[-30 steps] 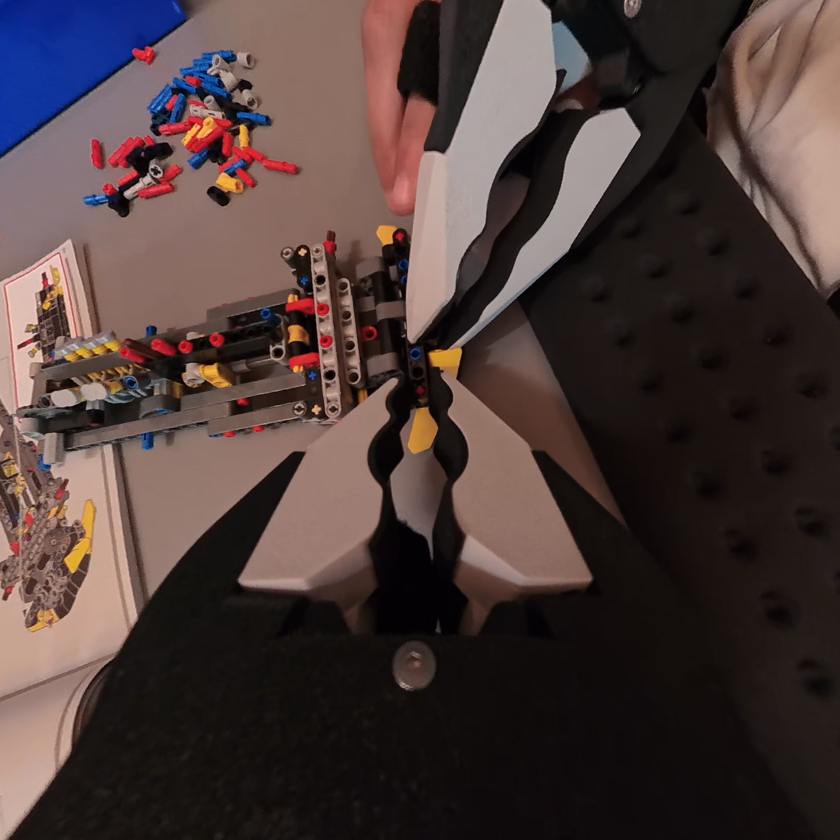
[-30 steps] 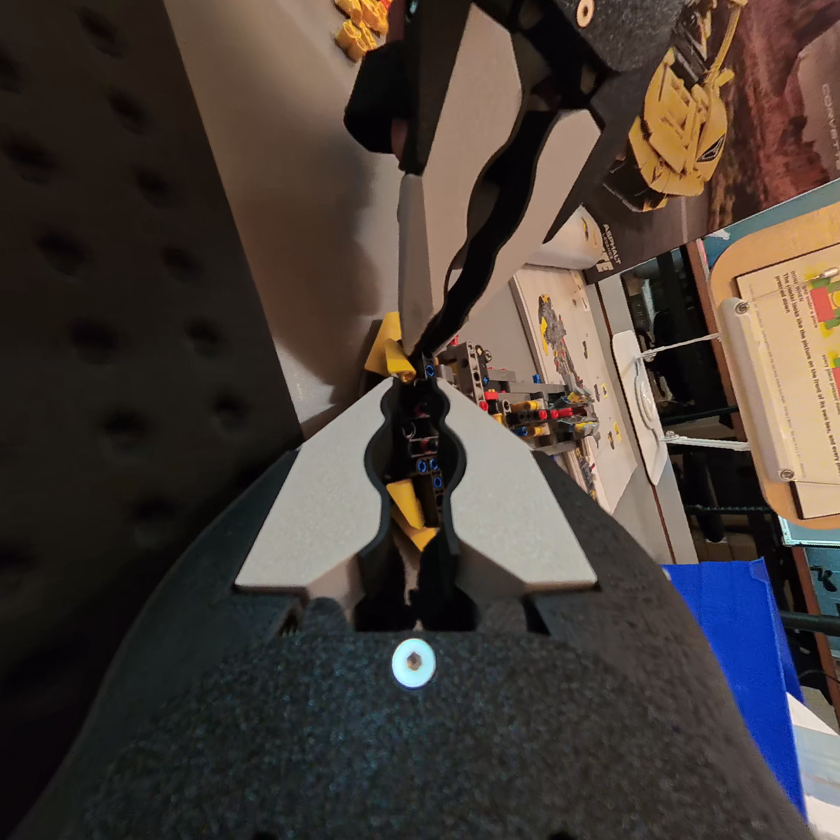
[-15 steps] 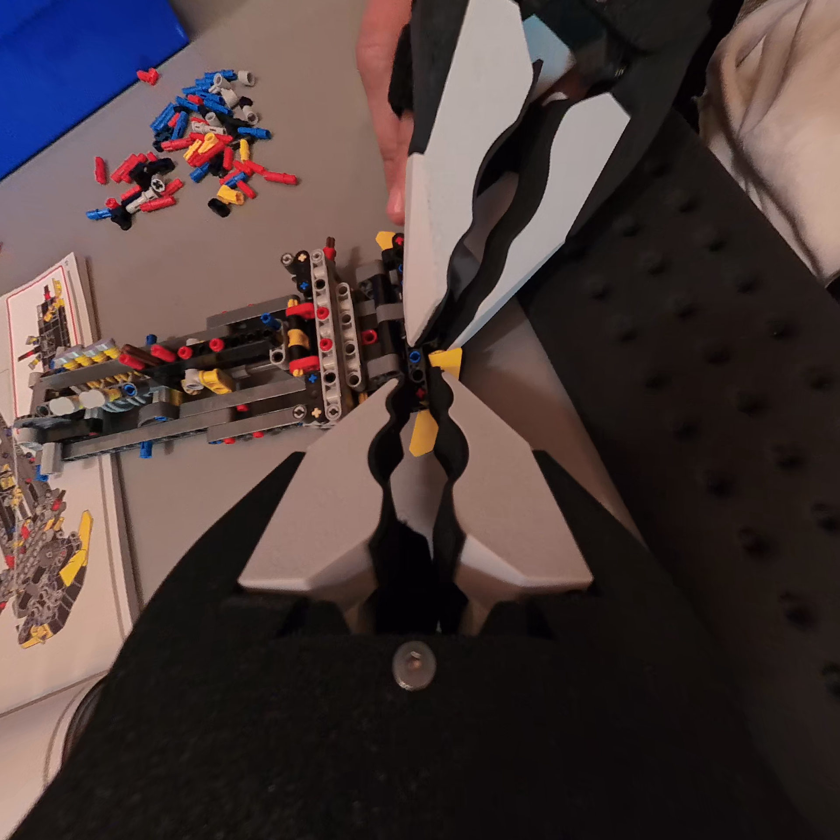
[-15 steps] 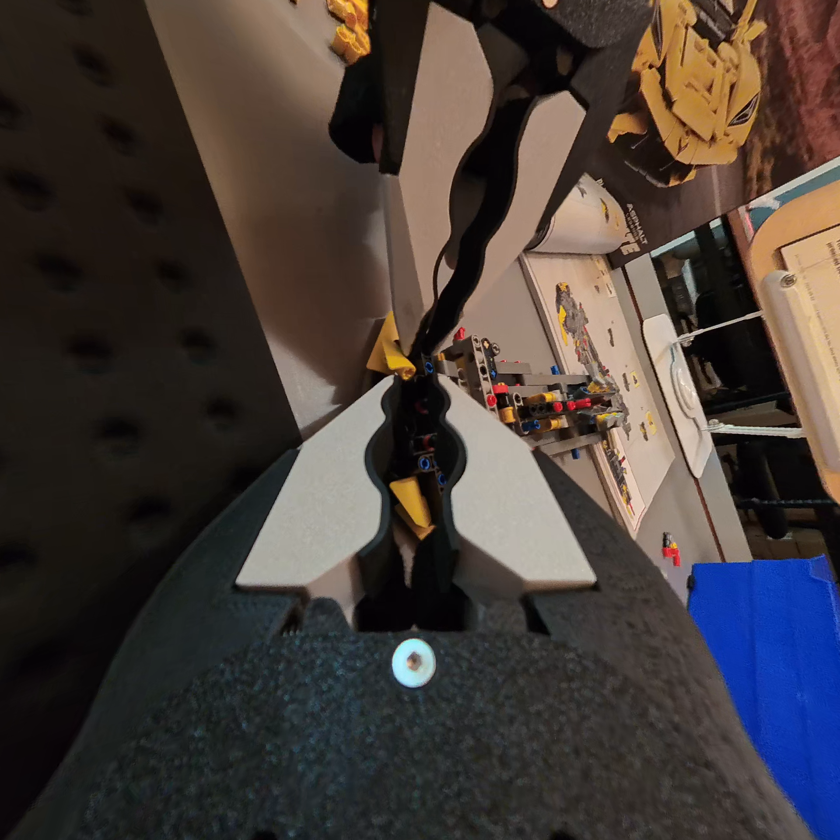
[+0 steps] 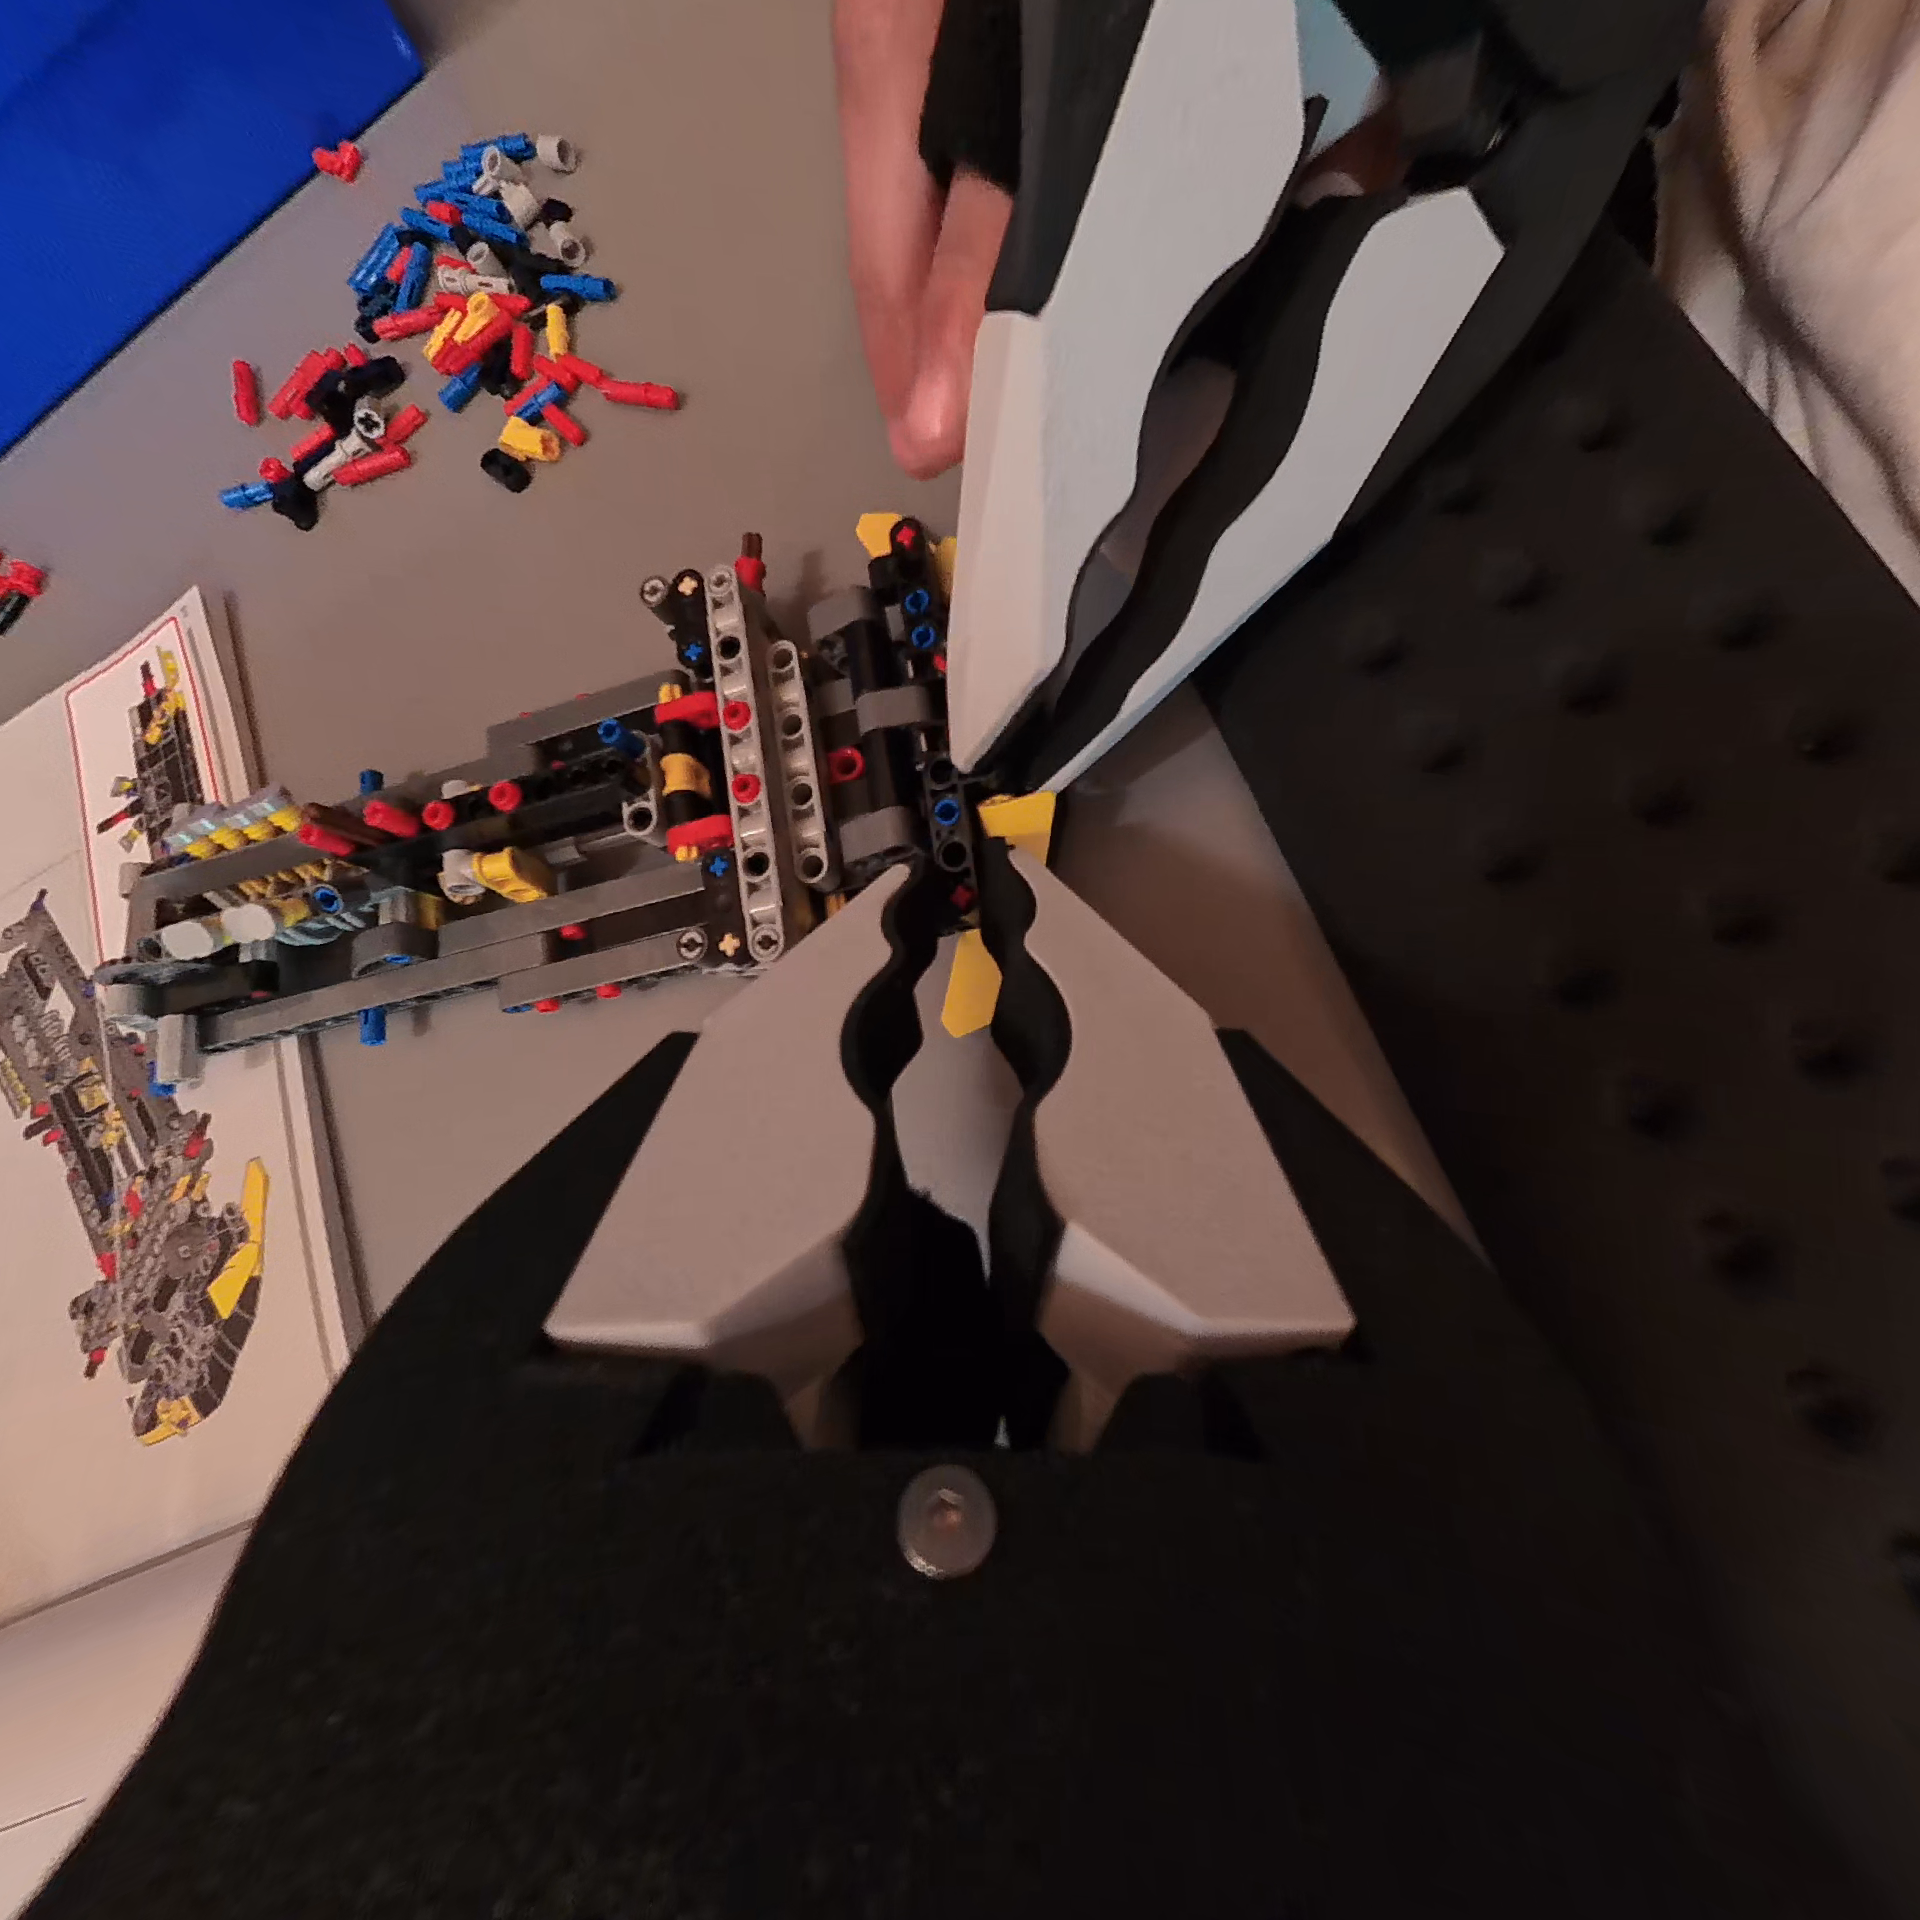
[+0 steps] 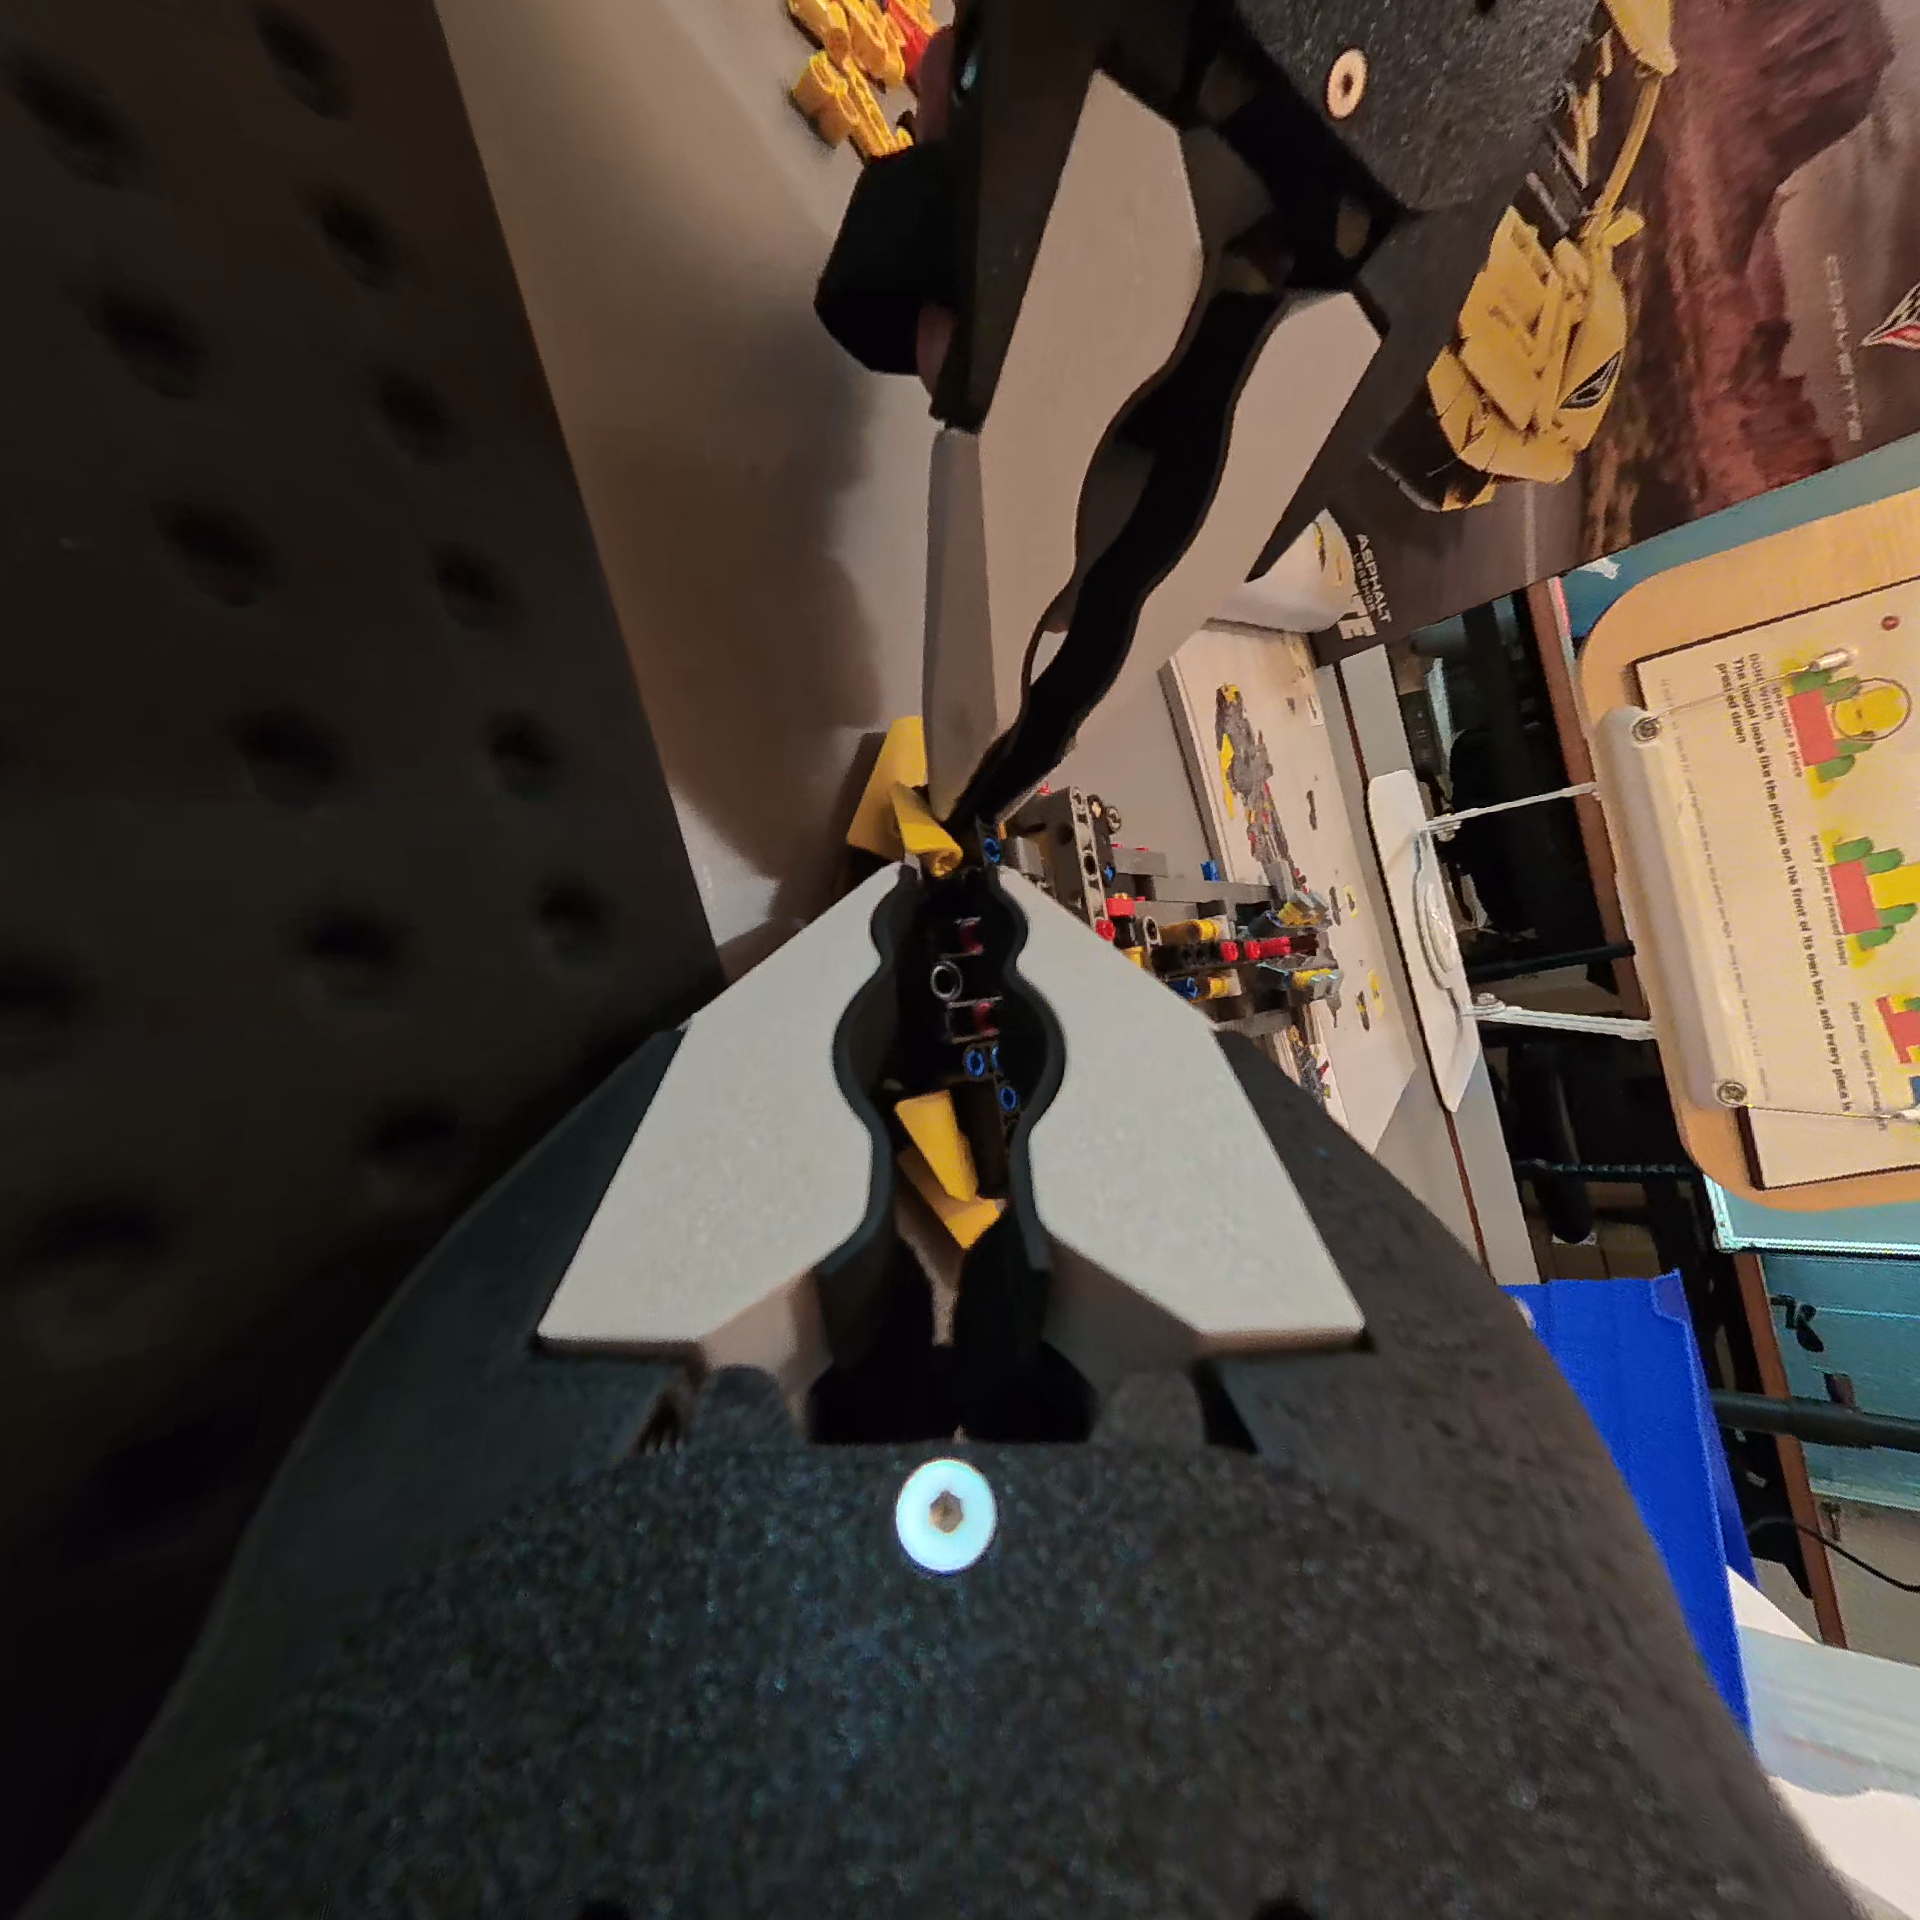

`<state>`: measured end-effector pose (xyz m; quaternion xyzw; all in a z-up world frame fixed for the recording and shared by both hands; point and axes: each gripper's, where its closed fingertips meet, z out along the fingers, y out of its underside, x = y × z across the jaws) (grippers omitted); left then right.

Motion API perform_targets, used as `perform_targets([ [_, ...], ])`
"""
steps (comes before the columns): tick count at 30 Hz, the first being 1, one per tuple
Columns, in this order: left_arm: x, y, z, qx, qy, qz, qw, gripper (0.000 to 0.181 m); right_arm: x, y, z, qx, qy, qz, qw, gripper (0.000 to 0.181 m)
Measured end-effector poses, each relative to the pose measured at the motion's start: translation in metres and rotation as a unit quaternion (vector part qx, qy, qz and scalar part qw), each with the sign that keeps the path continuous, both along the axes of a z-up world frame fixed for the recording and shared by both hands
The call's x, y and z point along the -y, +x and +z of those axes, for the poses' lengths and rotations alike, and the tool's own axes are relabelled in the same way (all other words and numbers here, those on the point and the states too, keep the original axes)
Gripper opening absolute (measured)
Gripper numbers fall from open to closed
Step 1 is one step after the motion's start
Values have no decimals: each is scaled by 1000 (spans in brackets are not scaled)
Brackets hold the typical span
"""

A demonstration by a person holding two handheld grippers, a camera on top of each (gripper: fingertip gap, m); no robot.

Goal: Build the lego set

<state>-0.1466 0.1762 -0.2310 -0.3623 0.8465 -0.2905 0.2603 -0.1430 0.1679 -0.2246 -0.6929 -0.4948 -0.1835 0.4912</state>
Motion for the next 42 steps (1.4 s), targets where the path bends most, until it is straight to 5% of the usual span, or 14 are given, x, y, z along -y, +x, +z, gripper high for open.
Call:
perform_targets([
  [23, 2, 2, 1, 13, 21, -3, 1000, 6, 2, 1, 4, -30, -9, 3, 1000, 12],
  [29, 0, 1, 1, 23, 27, 4, 999, 6, 8, 16, 0, -136, -217, -29, 966, 46],
  [42, 0, 2, 0, 17, 23, 7, 1000, 7, -3, 15, -18, -80, -367, -4, 927, 34],
])
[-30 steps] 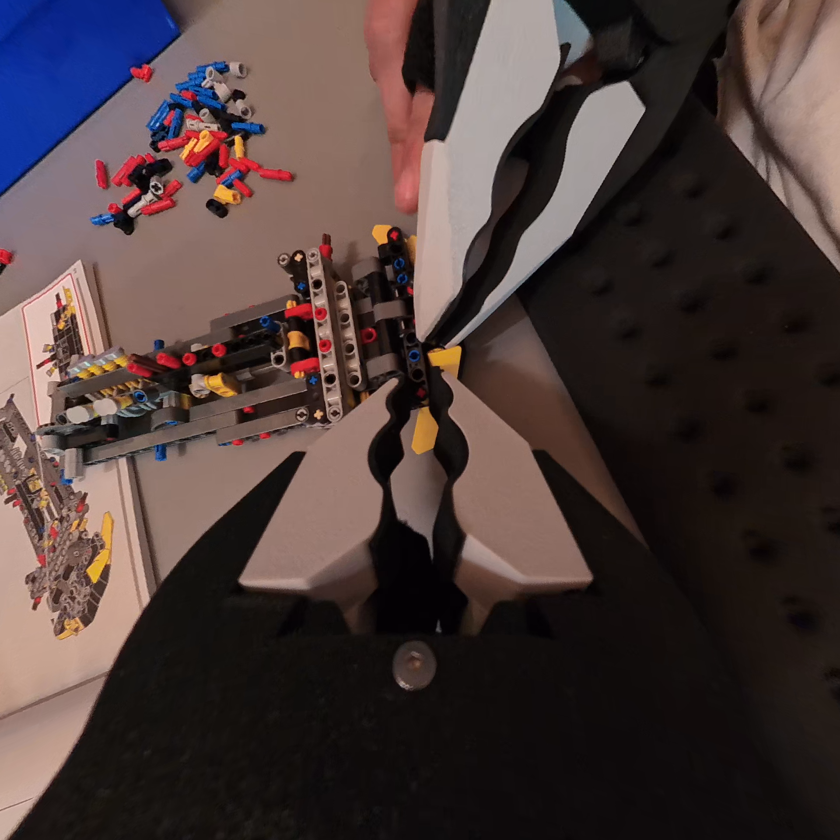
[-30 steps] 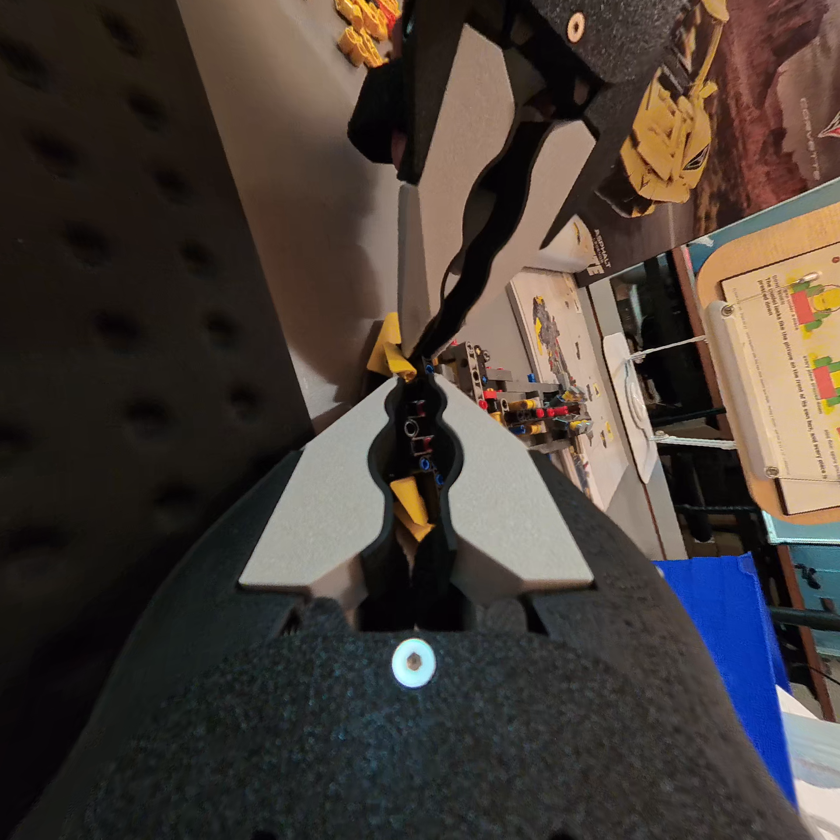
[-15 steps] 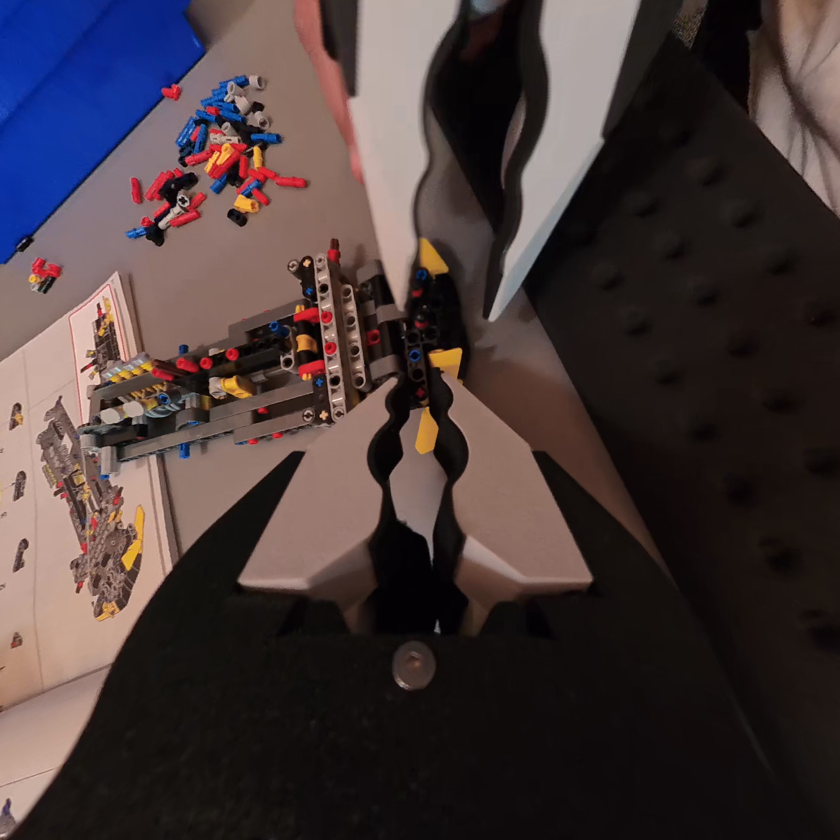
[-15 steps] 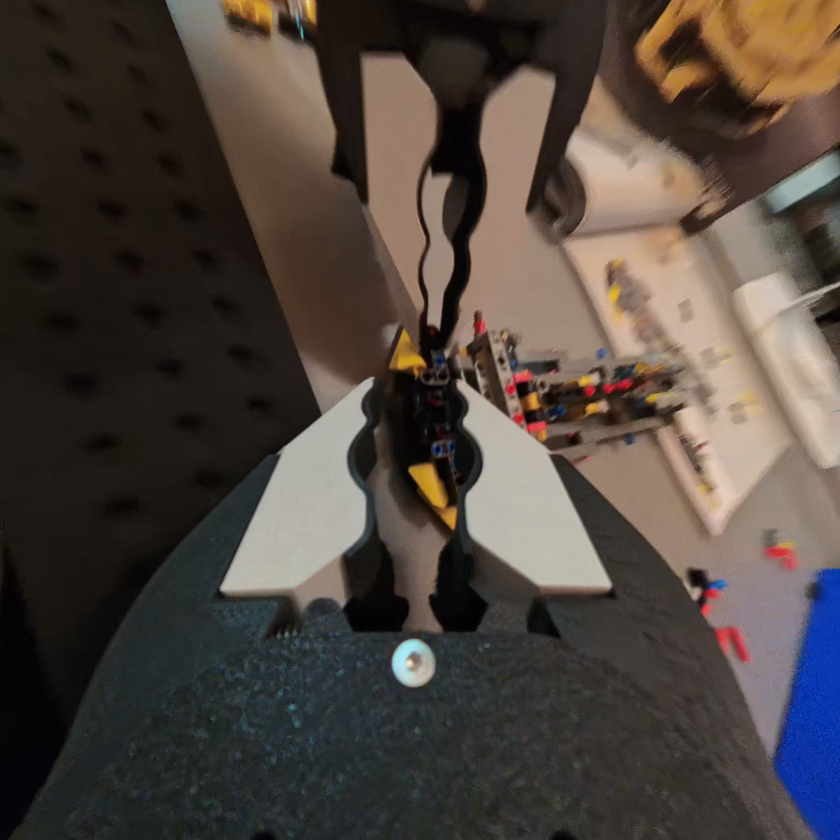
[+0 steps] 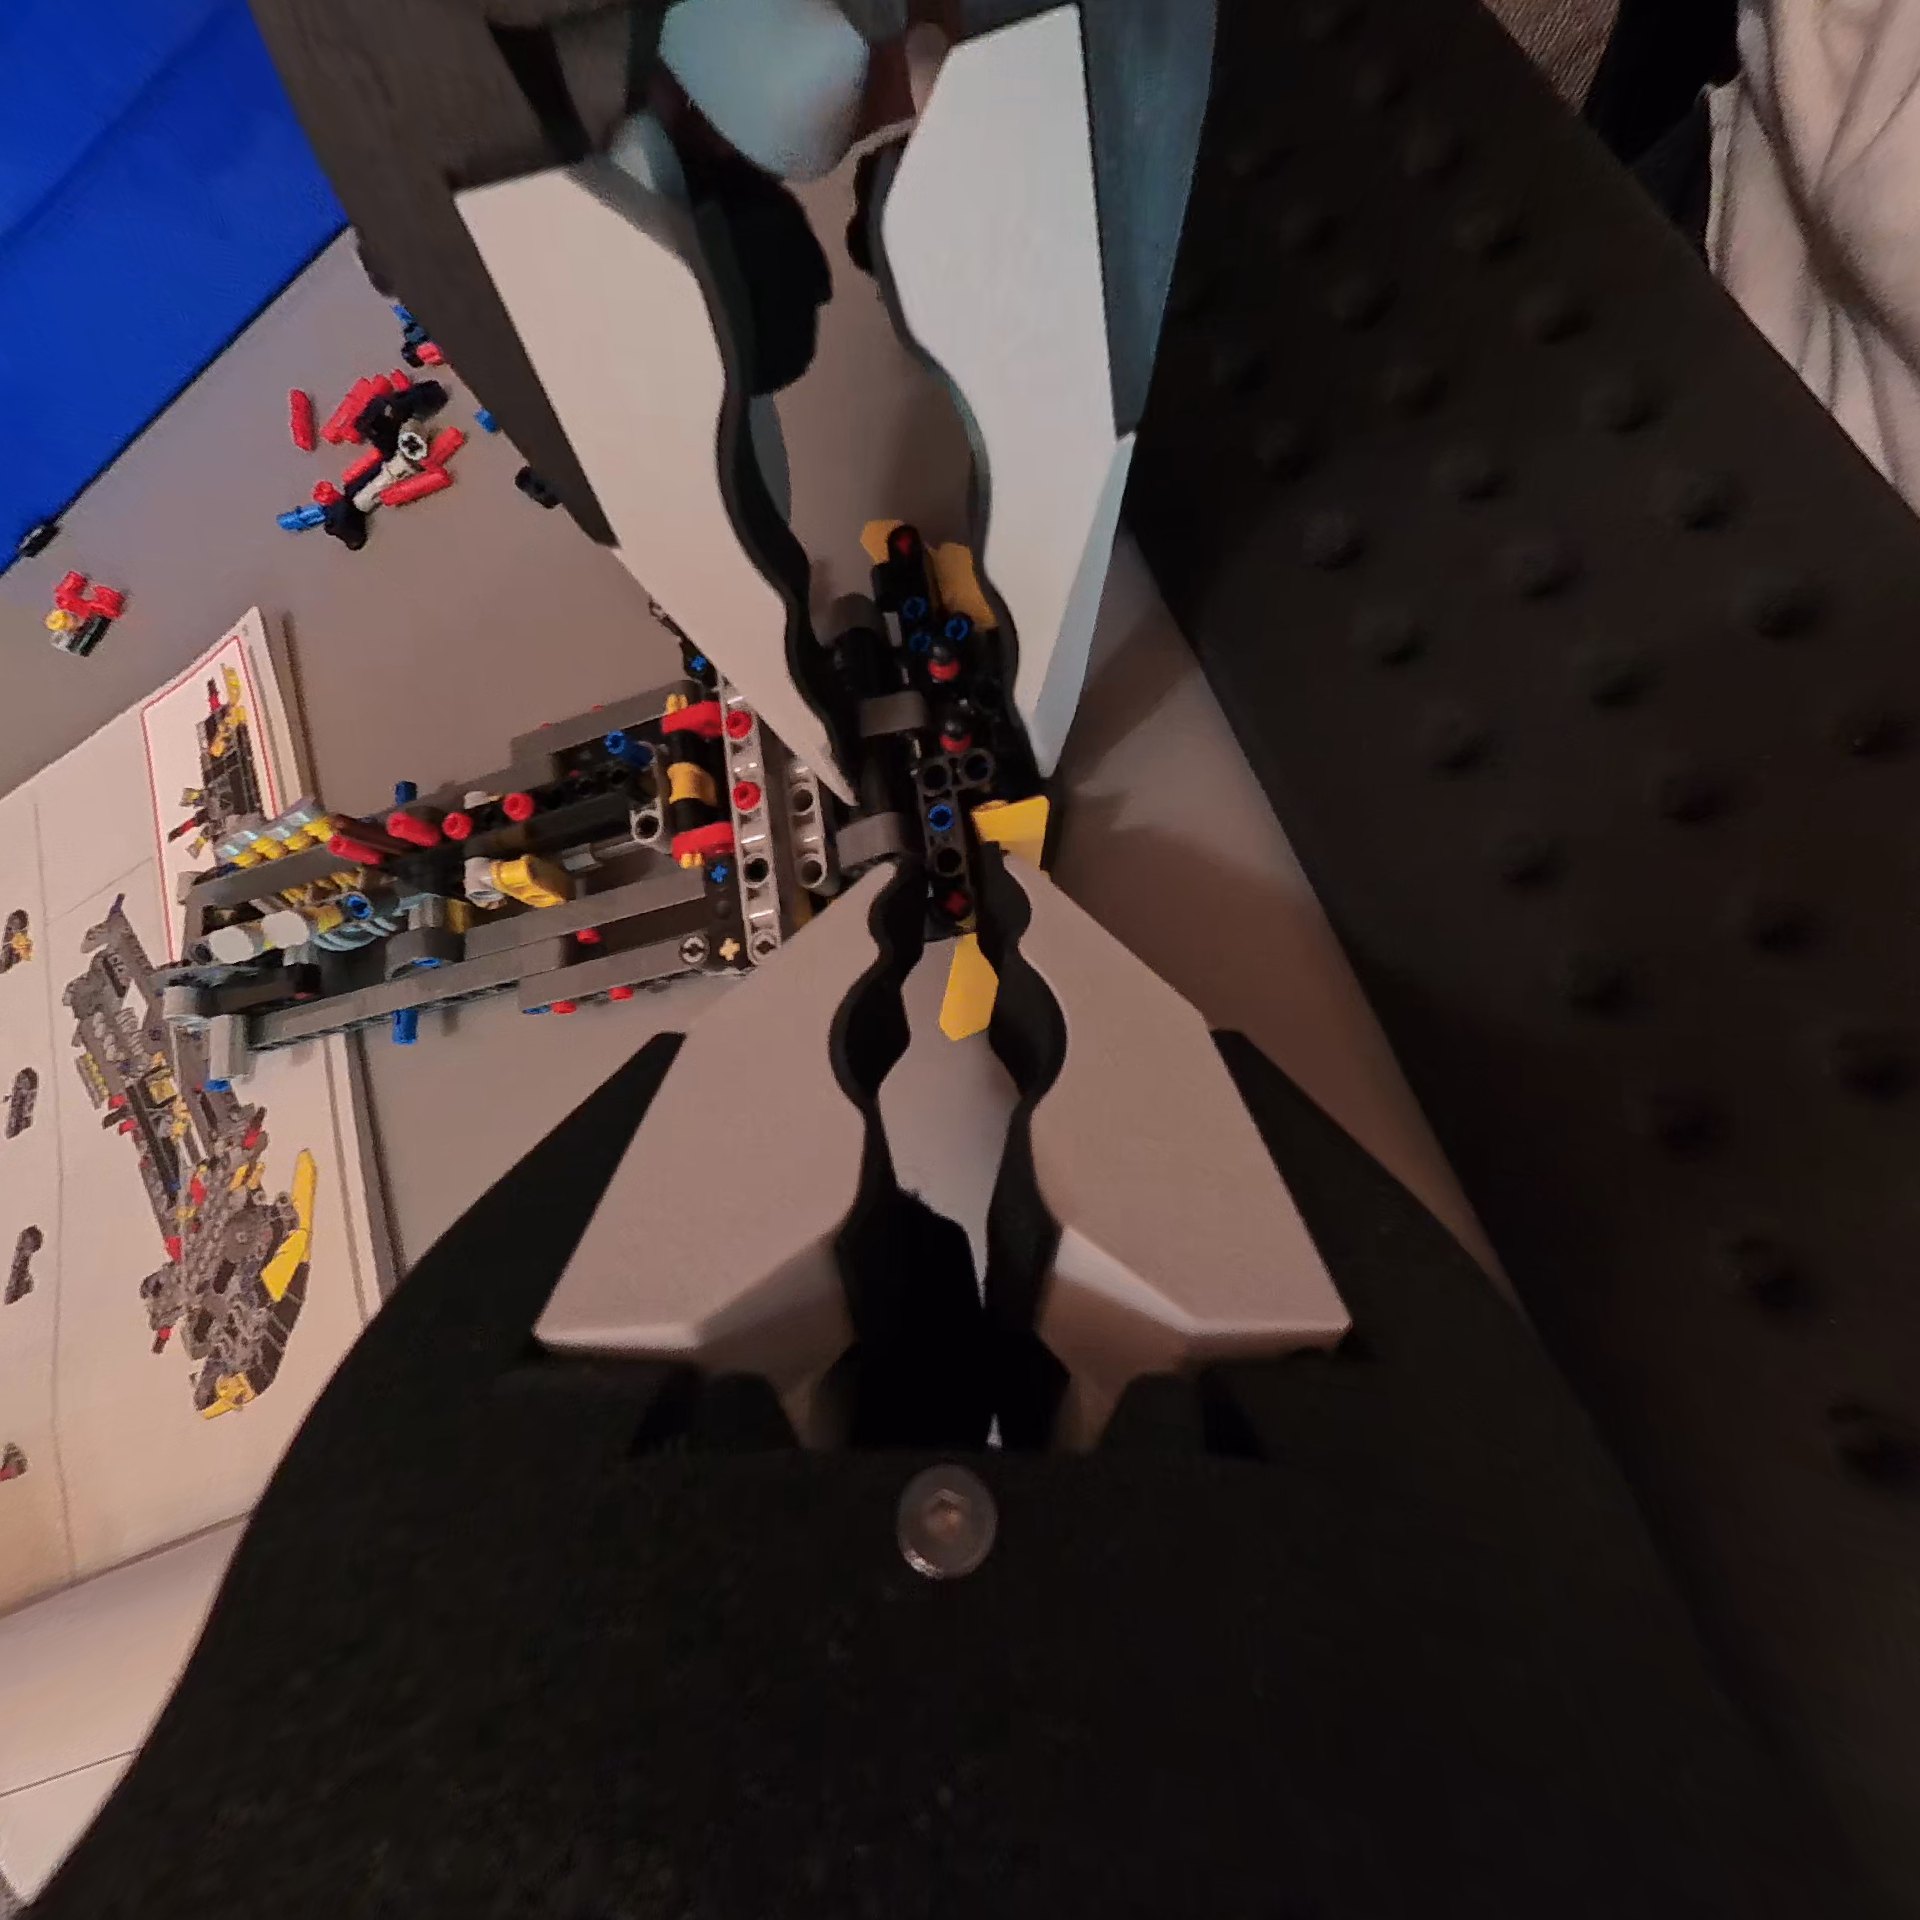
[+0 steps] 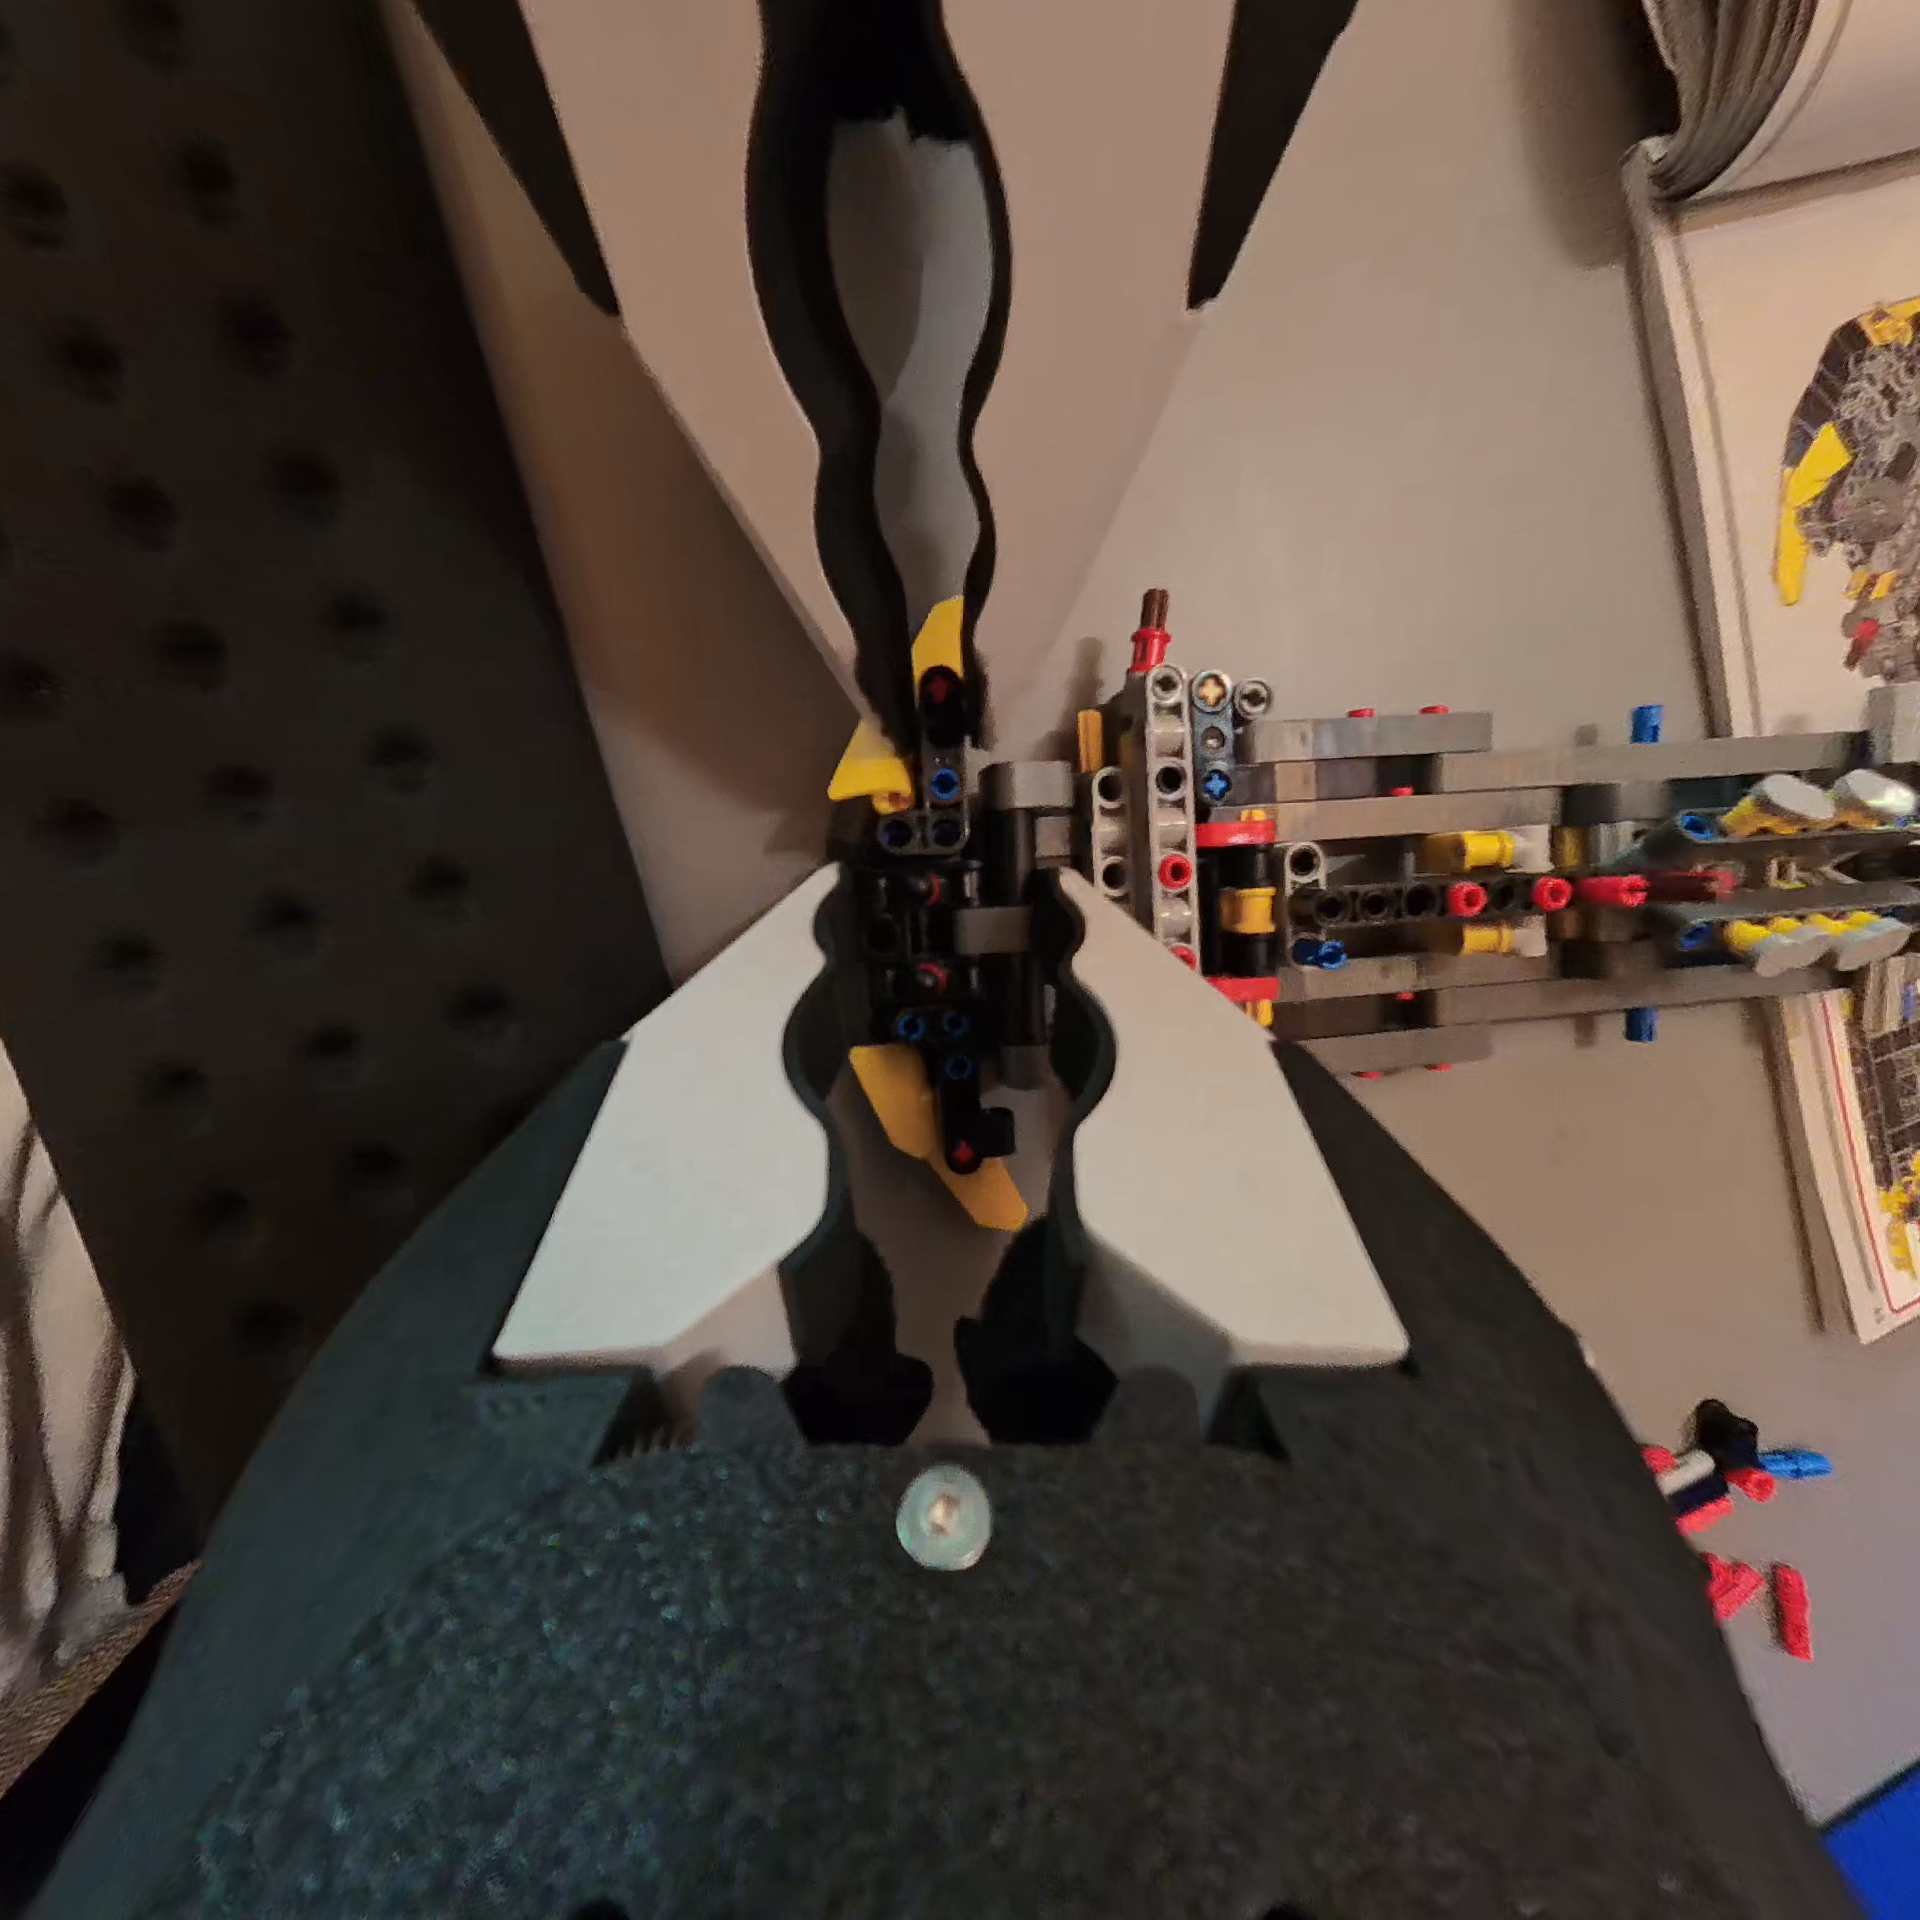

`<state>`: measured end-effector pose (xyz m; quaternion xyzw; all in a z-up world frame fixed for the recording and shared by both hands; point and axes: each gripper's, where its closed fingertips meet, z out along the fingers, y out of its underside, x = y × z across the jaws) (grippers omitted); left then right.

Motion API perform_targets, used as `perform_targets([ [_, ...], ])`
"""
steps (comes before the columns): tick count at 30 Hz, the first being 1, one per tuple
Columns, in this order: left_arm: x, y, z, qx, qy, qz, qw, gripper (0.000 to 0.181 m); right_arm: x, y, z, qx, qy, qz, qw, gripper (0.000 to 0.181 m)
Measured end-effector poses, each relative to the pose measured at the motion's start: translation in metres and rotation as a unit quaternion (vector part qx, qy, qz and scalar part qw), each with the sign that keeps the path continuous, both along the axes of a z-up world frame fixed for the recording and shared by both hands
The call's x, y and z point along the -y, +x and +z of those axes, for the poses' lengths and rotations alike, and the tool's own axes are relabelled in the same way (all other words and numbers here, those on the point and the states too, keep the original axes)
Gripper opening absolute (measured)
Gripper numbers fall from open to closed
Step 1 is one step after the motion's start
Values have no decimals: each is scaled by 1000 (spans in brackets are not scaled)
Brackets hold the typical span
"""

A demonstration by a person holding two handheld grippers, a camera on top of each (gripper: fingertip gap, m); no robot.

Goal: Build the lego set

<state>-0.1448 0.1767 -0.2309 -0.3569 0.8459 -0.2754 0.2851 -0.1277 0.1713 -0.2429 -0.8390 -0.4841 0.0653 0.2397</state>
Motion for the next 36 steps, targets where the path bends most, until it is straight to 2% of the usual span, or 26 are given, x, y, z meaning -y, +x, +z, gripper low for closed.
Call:
perform_targets([
  [4, 0, -1, -1, -2, -11, 1, 1000, 9, 0, -2, 1, -18, -5, -6, 1000, 33],
  [9, -3, 0, 9, 16, -40, 12, 999, 12, -3, -3, 4, -81, -5, -24, 996, 33],
  [15, -10, -1, 36, 54, -113, 38, 991, 21, -4, -6, 8, -118, -7, -31, 992, 32],
  [19, -27, -10, 63, 90, -198, 93, 972, 29, -8, -9, 21, -164, -6, -42, 986, 32],
  [21, -37, -15, 71, 93, -265, 140, 950, 42, -12, -12, 31, -194, -5, -50, 980, 32],
  [23, -43, -20, 73, 90, -327, 191, 921, 48, -17, -14, 43, -229, -4, -60, 971, 32],
  [27, -49, -31, 69, 93, -404, 294, 861, 63, -30, -20, 63, -289, 0, -86, 953, 32],
  [29, -47, -35, 65, 97, -444, 339, 824, 59, -36, -24, 66, -297, 1, -95, 950, 32],
  [31, -44, -37, 55, 89, -495, 389, 772, 56, -42, -28, 70, -305, 1, -105, 946, 32],
  [33, -32, -35, 46, 67, -559, 410, 717, 54, -47, -30, 74, -315, 1, -117, 942, 31],
  [36, -16, -33, 49, 33, -636, 379, 671, 47, -52, -32, 79, -323, -1, -130, 937, 31],
])
